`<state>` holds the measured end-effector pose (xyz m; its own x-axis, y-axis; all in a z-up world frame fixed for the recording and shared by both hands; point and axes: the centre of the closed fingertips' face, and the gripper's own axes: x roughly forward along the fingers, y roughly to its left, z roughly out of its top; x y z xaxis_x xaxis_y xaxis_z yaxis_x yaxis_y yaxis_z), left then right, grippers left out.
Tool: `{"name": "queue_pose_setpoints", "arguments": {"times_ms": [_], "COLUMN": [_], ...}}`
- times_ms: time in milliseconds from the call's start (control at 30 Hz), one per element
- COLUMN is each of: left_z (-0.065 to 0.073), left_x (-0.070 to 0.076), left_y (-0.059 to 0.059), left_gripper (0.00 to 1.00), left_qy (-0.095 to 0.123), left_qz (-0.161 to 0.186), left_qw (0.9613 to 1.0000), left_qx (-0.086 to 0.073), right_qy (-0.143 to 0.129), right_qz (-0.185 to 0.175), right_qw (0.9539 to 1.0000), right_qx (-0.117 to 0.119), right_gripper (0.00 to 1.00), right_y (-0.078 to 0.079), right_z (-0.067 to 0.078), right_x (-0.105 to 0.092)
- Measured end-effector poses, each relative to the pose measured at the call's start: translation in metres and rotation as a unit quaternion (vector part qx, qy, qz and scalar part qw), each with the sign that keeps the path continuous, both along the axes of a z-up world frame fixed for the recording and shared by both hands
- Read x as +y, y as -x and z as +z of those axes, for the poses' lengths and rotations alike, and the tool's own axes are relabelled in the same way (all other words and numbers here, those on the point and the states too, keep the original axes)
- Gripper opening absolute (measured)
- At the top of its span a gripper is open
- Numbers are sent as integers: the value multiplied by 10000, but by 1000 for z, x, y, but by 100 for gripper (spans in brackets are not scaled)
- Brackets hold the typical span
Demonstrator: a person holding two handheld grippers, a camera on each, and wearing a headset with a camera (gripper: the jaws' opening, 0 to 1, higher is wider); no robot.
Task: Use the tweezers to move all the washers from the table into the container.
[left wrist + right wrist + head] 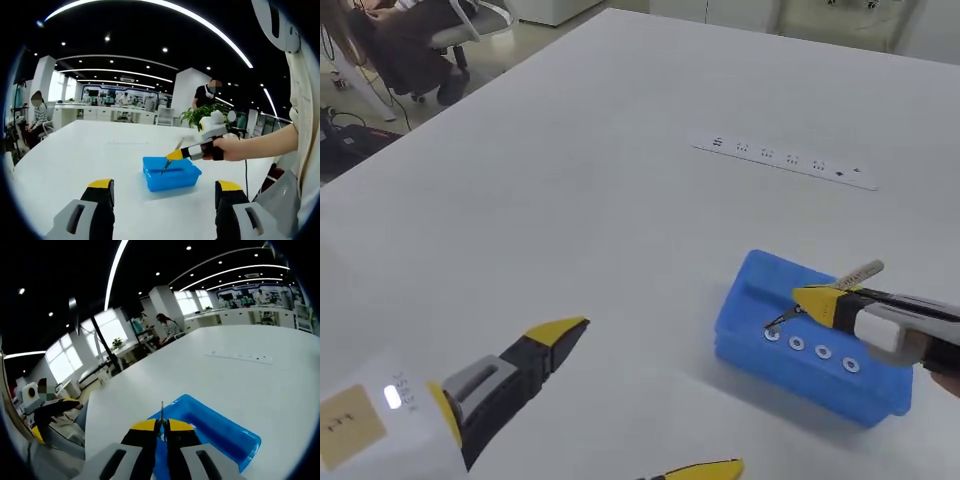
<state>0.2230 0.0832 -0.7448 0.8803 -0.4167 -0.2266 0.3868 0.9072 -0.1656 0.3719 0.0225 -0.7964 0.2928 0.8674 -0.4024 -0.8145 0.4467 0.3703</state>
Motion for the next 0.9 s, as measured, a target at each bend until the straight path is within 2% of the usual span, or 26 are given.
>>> {"name": "queue_pose_setpoints", "arguments": {"times_ms": [333,633,733,767,900], "left_z": [-2,-3,1,6,6], "left_x": [-1,0,-1,-1,1], "left_y": [0,-1,-1,-1,-1], "left_gripper": [84,83,85,85,85], "left_qy": [-38,-75,-4,54,139], "left_qz": [-27,-20,-32,-17,-4], "left_qw": [10000,10000,10000,9999,9998], "left_qx": [23,41,-21,-160,-105], "right_qy": [205,352,400,437,548], "right_qz": [136,284,343,371,434], "right_qw": [9997,9988,9984,9981,9971], "right_qx": [-81,-180,-214,-227,-301], "right_gripper": [3,3,3,3,3], "right_y": [-10,-13,-13,-12,-12], "right_z": [-16,-21,-22,-23,-26], "right_x": [11,17,19,19,20]}}
